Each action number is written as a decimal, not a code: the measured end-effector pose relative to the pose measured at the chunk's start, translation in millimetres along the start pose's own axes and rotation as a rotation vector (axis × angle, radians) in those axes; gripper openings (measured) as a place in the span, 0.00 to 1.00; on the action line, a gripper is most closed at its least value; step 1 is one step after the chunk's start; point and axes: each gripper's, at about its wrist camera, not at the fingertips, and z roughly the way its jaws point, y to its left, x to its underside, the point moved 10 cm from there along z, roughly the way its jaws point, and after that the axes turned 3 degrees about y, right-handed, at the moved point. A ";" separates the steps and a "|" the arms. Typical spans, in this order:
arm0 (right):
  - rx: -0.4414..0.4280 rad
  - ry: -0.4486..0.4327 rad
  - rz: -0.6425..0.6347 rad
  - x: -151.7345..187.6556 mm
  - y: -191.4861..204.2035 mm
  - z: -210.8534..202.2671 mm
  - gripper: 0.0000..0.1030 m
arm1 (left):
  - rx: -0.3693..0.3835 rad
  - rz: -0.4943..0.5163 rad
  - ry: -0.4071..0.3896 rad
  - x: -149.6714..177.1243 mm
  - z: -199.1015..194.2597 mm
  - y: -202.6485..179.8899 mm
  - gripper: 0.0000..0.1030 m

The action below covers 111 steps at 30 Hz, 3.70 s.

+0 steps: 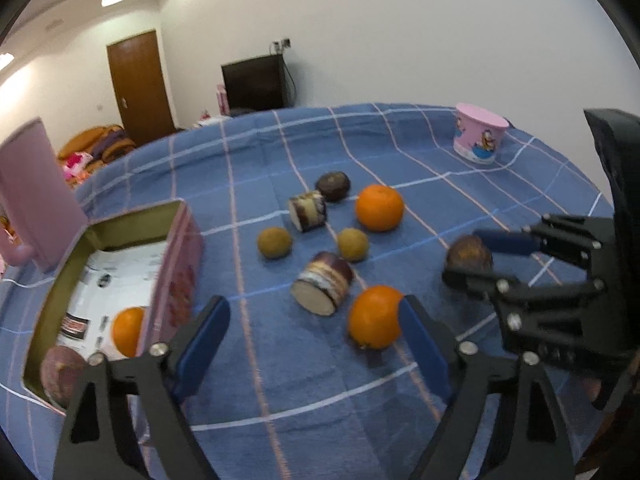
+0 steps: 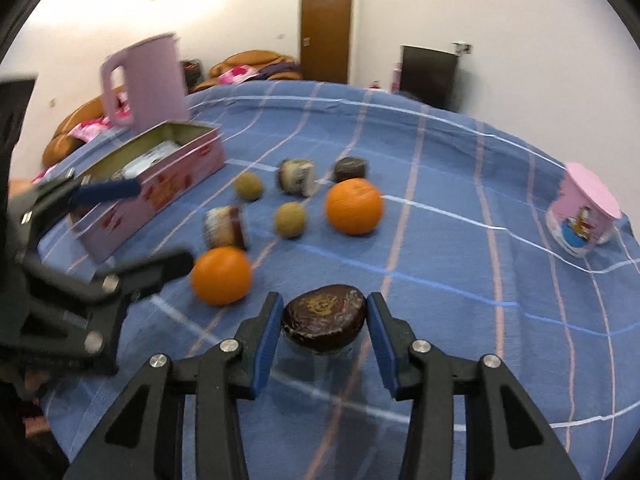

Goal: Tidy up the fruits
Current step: 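Grasp a dark brown round cake with right gripper while left gripper grasps another orange, then lift the orange with left gripper while right gripper lifts the brown cake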

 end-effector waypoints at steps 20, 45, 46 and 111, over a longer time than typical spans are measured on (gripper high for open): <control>0.026 -0.002 0.039 -2.3 -10.7 3.1 0.44 | 0.153 -0.048 0.138 7.7 31.0 -39.1 0.38; -0.006 -0.087 0.024 -7.8 -5.4 -13.9 0.44 | 0.081 -0.046 -0.013 -3.4 10.0 -27.4 0.37; -0.007 -0.093 0.020 -8.1 -4.7 -15.3 0.44 | 0.082 -0.048 -0.016 -3.6 9.5 -27.0 0.37; -0.009 -0.284 -0.003 -16.8 0.9 -53.3 0.44 | 0.013 -0.049 -0.264 -12.2 -43.0 -19.4 0.37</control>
